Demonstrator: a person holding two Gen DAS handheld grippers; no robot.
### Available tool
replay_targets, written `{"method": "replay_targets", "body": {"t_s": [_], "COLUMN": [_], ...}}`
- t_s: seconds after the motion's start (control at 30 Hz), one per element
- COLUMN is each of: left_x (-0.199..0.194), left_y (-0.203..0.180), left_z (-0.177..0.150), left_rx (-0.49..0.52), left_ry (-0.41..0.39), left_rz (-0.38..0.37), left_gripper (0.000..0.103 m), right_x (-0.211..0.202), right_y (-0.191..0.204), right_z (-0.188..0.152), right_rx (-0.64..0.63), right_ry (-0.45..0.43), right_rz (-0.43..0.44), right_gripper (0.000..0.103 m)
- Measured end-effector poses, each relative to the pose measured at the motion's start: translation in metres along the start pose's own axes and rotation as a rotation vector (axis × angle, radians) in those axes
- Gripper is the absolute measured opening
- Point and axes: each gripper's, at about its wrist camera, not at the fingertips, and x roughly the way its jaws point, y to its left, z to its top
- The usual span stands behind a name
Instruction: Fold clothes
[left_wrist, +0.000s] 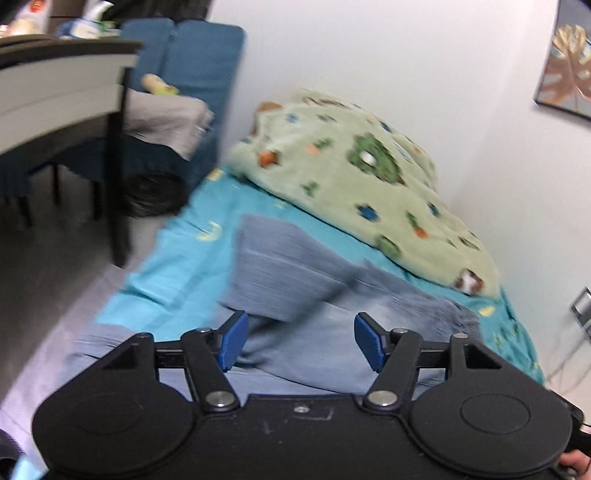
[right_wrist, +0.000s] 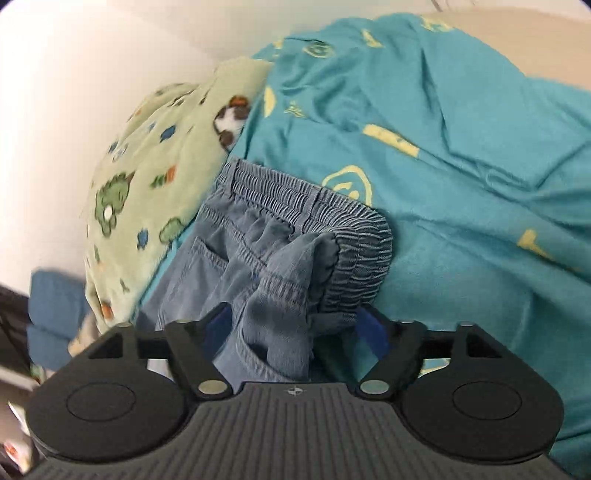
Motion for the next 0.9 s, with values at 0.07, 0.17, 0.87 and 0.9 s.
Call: {"method": "replay_targets", "body": {"t_s": [0.07, 0.17, 0.87, 0.9], "left_x": [0.013, 0.034, 0.053, 0.053], "left_y": [-0.015, -0.022, 0.001, 0.001], "left_z": [-0.008, -0.018, -0.045, -0.045], "left_rx": [0.006, 0.0, -0.088, -0.092], "left_ry": [0.02, 0.051, 0.032, 0.031], "left_rz": [-0.031, -0.056, -0.066, -0.065], "left_gripper": [0.061, 0.06, 0.06, 0.06], "right_x": [0.009, 0.028, 0.037, 0.028], "right_y": [-0.004, -0.008, -0.01, -0.004], "right_z": [0.003, 0.005, 0.007, 0.008], "right_rx": [0.042, 0.093, 0.092, 0.06], "right_ry": [0.029, 0.089, -0.023, -0.069], "right_rz": [0.023, 0.056, 0.04, 0.078], "right_gripper": [0.079, 0.082, 0.015, 0.015]}}
